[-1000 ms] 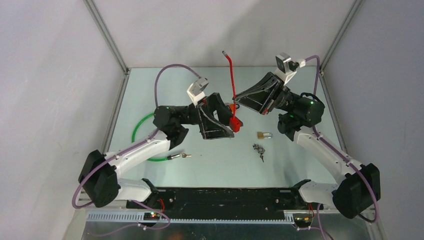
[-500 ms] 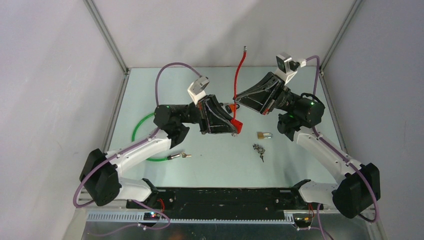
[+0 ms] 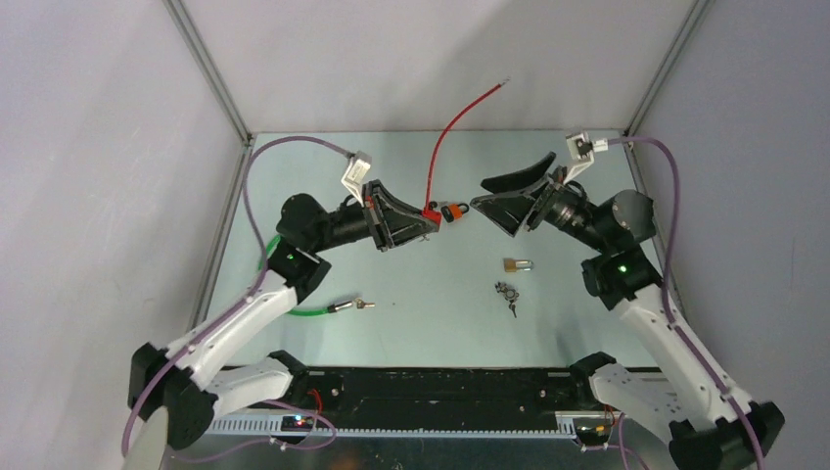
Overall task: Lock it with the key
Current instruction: Lock the lock.
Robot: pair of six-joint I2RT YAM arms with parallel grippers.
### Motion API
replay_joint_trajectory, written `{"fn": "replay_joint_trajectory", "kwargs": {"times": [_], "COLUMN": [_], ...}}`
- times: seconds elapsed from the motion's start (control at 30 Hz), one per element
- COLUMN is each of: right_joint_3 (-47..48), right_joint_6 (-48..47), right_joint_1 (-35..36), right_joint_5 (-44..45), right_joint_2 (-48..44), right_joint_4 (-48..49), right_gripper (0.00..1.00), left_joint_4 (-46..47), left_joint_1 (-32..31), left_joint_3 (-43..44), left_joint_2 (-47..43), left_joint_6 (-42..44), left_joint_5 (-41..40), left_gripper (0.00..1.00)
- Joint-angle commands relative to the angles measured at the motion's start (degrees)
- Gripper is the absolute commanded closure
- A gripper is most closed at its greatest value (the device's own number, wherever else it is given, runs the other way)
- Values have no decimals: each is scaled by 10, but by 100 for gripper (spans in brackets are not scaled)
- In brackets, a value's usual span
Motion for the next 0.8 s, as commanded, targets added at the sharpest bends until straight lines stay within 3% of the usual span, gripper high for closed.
{"fn": "replay_joint_trajectory", "kwargs": {"times": [0.0,0.1,0.43,0.77], "right_joint_3": [5,11,86,101], "right_joint_6": [-146,-182,-316,-460], "right_joint_1": [-24,-53,-70,-53], "right_joint_5": [78,111,153,105], "right_joint_2": [-66,-101,-108,-61], "right_joint_4": [-205,-283,-444,-559], "right_gripper": [17,21,28,28], "left_joint_4": [-339,-466,-668,-741], "left_joint_1": [-12,-23,-88,-146], "left_joint_3": [67,95,142,149], "left_joint_2": [-64,-70,-59,-75], "left_joint_6": [256,313,400,448], "left_joint_5": [-161,-232,-382,-391], "left_gripper": [100,100,100,100]}}
